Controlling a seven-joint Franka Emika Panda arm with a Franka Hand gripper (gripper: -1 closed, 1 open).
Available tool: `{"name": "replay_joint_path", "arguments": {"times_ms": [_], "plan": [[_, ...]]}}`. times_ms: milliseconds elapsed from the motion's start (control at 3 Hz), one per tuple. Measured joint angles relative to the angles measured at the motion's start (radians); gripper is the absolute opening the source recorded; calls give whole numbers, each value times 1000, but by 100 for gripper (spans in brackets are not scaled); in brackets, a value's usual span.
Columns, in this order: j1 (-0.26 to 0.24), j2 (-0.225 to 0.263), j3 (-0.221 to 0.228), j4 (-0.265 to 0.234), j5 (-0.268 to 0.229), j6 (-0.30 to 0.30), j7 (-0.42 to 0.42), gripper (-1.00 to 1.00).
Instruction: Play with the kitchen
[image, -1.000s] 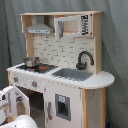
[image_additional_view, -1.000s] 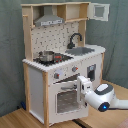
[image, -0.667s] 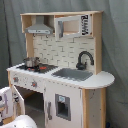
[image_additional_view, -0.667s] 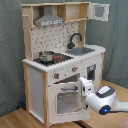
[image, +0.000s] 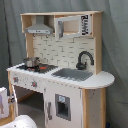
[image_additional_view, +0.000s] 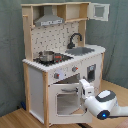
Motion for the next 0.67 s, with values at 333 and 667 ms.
{"name": "replay_joint_path", "arguments": {"times_ms": [333, 667], "plan": [[-1, 0, 6, 46, 23, -72, -16, -100], [-1, 0, 6, 46, 23, -72, -16, 100]]}}
